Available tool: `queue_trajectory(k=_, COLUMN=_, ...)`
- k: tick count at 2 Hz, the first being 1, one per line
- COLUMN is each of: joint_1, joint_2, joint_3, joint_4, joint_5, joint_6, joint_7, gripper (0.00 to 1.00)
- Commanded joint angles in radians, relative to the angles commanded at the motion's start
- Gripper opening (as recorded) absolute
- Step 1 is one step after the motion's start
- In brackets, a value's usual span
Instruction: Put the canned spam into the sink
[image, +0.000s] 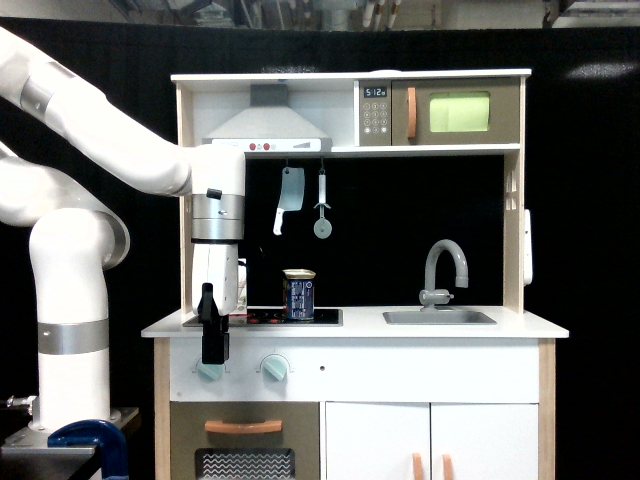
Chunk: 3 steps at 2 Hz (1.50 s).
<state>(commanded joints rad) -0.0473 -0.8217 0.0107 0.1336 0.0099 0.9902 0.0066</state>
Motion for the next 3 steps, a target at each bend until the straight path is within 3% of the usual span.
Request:
queue_trajectory(k=1, joint_1=0.036, joint_2=-0.216, joint_3=-0.024, joint_4=-0.003, joint_5=-0.023, joint_6=0.091, joint_7=-0.097, gripper=1.0)
queue_trajectory(k=2, joint_1=0.246, joint_2=0.023, joint_3=-0.136, joint_4=0.217, joint_5=-0.056, joint_6=0.022, joint_7=-0.533, gripper=1.0)
queue_trajectory(k=3, joint_1=0.543, joint_2=0.281, joint_3=-0.414, joint_4=0.432, joint_5=-0.009, joint_6=0.031, joint_7=-1.308, gripper=1.0)
